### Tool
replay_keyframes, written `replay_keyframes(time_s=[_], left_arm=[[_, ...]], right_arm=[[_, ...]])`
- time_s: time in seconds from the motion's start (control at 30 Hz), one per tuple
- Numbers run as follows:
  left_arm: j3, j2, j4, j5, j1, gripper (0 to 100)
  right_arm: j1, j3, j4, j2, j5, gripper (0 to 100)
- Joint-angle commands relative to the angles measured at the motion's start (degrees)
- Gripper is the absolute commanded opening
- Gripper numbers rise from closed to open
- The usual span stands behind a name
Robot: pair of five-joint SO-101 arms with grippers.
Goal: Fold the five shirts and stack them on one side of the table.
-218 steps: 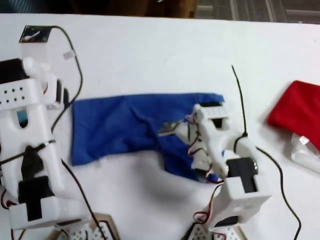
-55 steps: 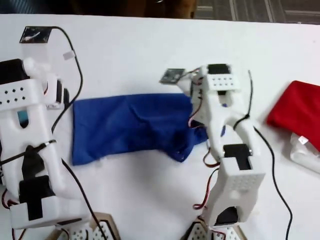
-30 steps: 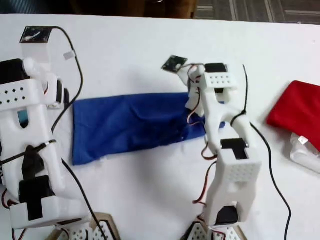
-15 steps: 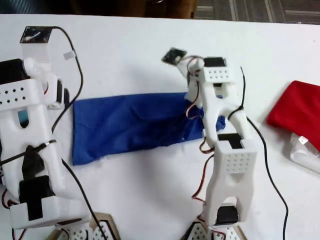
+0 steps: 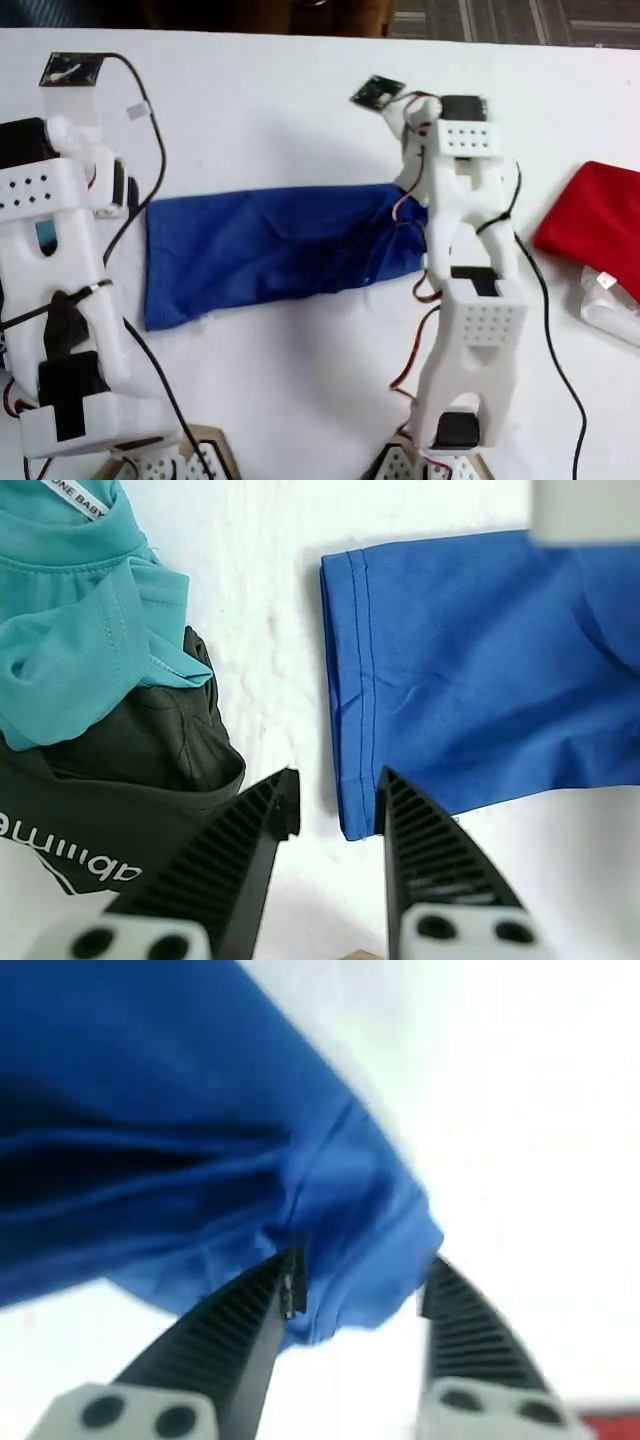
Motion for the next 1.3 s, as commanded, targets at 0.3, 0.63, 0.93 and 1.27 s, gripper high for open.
replay_keyframes(time_s=[0.3,0.63,0.93,1.27], left_arm=[[-2.2,-2.6,0.9,-0.4,0.0,15],[-1.7,-2.6,0.9,-0.4,0.9,15],[-1.7,-2.6,1.0,-0.3,1.1,15],[-1.6,-2.6,1.0,-0.3,1.1,15]], right_arm=[[2.2,2.1,8.8,-11.7,-9.3,1.8],[1.4,24.5,7.9,-26.4,-15.2,1.9],[-0.5,37.5,0.1,-35.0,-15.2,1.9],[-5.0,40.5,-1.5,-35.4,-15.2,1.9]])
